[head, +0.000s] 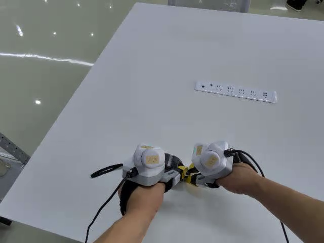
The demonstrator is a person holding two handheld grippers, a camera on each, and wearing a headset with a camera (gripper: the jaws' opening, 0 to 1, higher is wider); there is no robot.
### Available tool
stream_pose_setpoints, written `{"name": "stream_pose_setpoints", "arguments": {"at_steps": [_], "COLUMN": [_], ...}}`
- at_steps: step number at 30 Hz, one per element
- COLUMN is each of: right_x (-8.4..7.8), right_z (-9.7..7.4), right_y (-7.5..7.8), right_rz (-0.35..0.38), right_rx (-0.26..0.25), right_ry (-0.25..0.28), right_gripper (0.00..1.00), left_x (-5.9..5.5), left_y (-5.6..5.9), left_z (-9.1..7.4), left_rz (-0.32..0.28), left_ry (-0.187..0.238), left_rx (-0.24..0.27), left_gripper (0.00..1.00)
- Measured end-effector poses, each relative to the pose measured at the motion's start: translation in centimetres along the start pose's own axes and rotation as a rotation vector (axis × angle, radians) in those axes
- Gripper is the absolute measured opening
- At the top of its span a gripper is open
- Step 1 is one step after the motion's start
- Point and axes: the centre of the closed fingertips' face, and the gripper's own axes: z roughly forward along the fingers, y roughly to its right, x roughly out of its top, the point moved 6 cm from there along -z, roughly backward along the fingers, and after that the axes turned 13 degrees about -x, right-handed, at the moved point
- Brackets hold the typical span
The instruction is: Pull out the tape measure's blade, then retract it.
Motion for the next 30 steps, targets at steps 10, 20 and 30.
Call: {"name": "stream_pose_setpoints", "arguments": {"at_steps": [10, 20, 30], "right_x": [0.21, 0.21, 0.24], "right_z": [0.08, 0.14, 0.12], "right_y": [-0.06, -0.01, -0.11], "right_rz": [0.006, 0.003, 0.005], "right_rx": [-0.004, -0.011, -0.029], "right_ry": [-0.003, -0.004, -0.009], "right_gripper": [0.12, 0.13, 0.15], "left_x": [0.0, 0.0, -0.01], "left_y": [0.0, 0.03, 0.08], "left_z": [-0.01, 0.01, 0.03], "left_rz": [-0.002, 0.0, 0.003], "left_ry": [0.0, 0.0, -0.007], "left_rx": [0.001, 0.004, 0.006], "left_gripper": [0.57, 0.57, 0.6]}}
